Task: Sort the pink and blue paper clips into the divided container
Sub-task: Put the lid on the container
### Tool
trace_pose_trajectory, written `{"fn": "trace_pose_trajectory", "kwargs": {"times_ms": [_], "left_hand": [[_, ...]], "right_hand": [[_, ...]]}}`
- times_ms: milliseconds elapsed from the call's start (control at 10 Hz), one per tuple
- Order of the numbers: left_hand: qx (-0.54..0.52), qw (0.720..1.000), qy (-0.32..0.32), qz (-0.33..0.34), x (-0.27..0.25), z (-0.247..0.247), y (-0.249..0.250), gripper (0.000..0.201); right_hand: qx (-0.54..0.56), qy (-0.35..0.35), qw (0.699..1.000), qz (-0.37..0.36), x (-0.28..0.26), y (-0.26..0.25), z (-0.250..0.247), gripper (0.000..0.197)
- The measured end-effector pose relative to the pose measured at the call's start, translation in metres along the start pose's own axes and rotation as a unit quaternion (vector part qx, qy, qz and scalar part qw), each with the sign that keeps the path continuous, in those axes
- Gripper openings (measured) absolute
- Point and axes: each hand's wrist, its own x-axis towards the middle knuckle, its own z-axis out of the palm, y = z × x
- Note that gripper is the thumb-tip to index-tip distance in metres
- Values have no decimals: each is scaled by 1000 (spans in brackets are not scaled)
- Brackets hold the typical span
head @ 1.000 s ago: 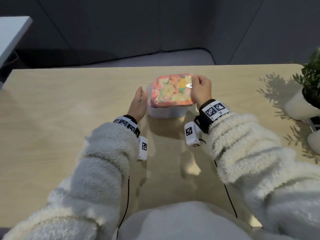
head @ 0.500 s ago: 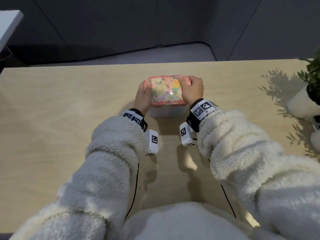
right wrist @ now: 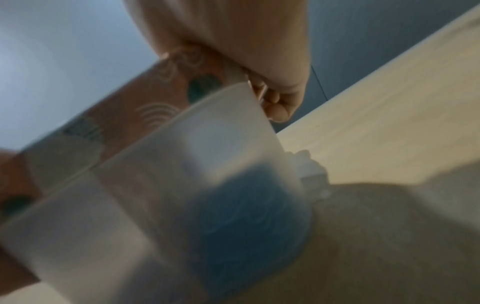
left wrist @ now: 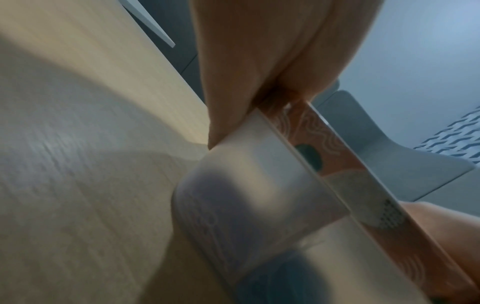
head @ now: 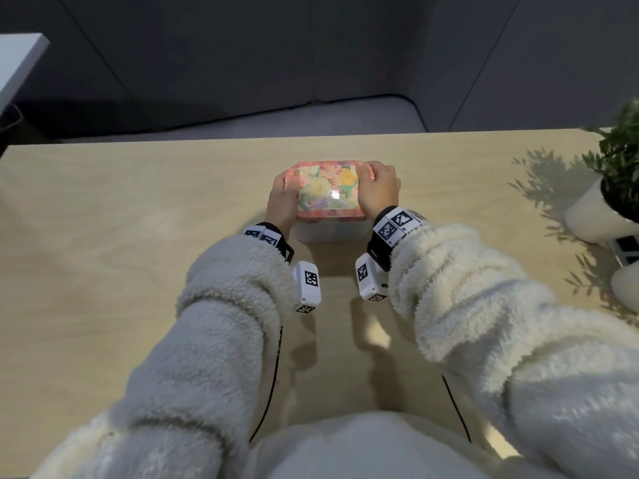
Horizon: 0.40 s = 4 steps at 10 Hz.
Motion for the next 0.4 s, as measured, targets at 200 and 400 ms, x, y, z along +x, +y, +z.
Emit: {"fn": "trace_pose_trajectory", "kwargs": {"times_ms": [200, 400], "left_hand": [[7, 1000, -14, 15, -8, 0, -1, 36], [62, 995, 70, 42, -19, -15, 2, 71]], "right_hand": [[-48, -47, 998, 18, 4, -3, -1, 55], [13, 49, 994, -93, -3, -11, -48, 40]]}}
